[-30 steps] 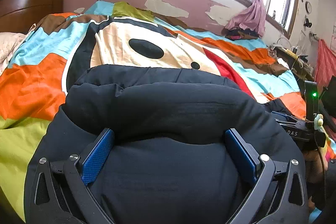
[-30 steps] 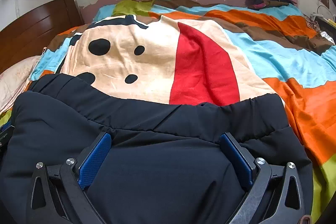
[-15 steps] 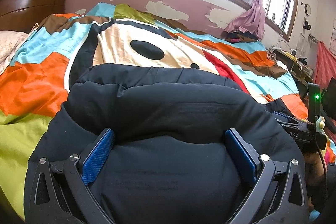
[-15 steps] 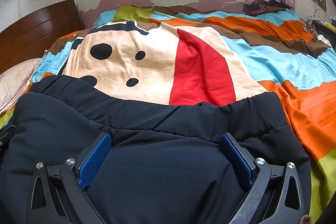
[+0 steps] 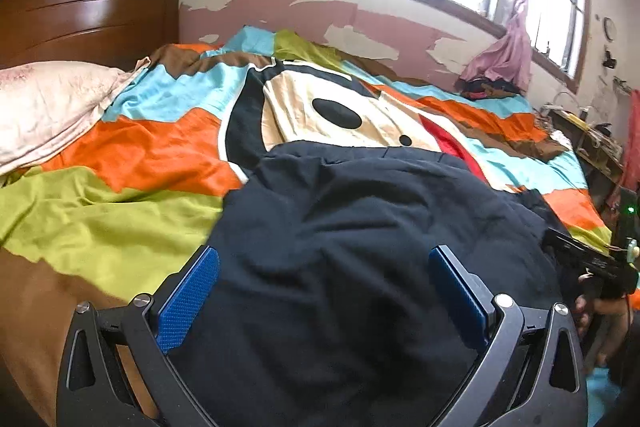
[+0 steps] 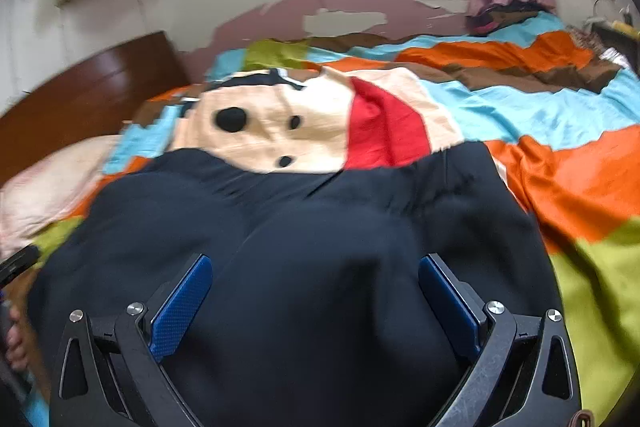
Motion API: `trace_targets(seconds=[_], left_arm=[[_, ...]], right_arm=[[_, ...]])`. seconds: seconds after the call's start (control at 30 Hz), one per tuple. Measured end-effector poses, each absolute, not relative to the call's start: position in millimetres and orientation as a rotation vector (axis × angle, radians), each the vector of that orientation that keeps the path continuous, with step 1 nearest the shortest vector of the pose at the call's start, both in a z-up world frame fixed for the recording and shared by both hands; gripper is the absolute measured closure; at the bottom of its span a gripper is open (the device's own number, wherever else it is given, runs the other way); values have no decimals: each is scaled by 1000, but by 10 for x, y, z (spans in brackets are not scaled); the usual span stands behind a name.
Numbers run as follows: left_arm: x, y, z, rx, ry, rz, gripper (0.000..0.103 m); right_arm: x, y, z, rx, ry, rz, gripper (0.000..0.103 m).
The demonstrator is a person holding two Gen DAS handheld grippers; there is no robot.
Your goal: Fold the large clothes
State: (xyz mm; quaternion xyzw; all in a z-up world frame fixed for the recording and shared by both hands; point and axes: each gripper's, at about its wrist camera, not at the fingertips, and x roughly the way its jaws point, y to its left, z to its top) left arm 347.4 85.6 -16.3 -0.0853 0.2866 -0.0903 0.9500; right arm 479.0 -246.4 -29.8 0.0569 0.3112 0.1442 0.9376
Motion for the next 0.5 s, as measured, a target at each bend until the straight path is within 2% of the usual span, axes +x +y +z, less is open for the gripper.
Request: trace_targets(seconds=[0.27,0.5], left_arm=[[3419,1421,-298,-313,644,-100,1],[3736,1682,-354,-429,736,-206,1]], right_arm=[[3501,-2800,-210,109,666,277,0],[3152,-2955,-258,189,685,176,0]])
